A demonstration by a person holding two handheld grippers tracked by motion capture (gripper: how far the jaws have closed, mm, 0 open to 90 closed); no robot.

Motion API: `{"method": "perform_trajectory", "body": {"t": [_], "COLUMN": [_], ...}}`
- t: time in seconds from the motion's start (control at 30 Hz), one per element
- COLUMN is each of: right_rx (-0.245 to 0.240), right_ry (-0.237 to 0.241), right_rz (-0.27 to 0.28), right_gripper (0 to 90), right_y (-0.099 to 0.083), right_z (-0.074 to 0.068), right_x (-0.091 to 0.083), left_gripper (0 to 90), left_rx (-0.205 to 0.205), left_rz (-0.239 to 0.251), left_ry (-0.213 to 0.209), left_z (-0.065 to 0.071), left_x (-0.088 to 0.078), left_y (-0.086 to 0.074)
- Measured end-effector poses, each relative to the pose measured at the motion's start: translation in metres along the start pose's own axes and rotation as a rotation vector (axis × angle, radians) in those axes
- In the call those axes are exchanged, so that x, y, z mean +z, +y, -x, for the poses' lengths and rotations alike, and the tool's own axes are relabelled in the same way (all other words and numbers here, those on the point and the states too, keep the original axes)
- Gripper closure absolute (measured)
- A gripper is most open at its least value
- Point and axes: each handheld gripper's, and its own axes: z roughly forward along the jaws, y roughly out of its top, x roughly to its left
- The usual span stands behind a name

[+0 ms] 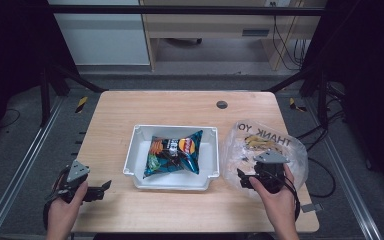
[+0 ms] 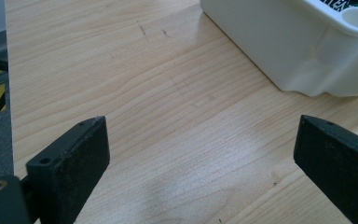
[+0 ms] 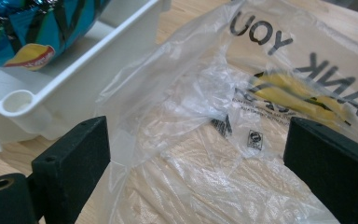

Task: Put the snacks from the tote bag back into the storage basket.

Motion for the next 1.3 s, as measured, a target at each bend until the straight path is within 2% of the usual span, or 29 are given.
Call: {"method": "perform_trajectory", "body": {"t": [0.77, 1.23, 1.3], "right_rx": [0.062, 0.057, 0.052], "right_ry": [-0.034, -0.047, -0.068], "right_rz": [-0.067, -0.083, -0.083], "right_gripper": [8.8, 8.6, 8.8], "right_y": [-0.009, -0.016, -0.017], "right_z": [0.013, 0.009, 0.008], "right_x": [0.034, 0.039, 0.039], "left_gripper": [3.1, 3.1, 3.1], "left_rx": [0.0, -0.006, -0.007], "left_rz": [0.0, 0.002, 0.003], "left_ry": [0.0, 0.002, 0.003], "left_z": [0.0, -0.001, -0.001], "left_x": [0.0, 0.0, 0.0], "left_y": [0.0, 0.0, 0.0]}}
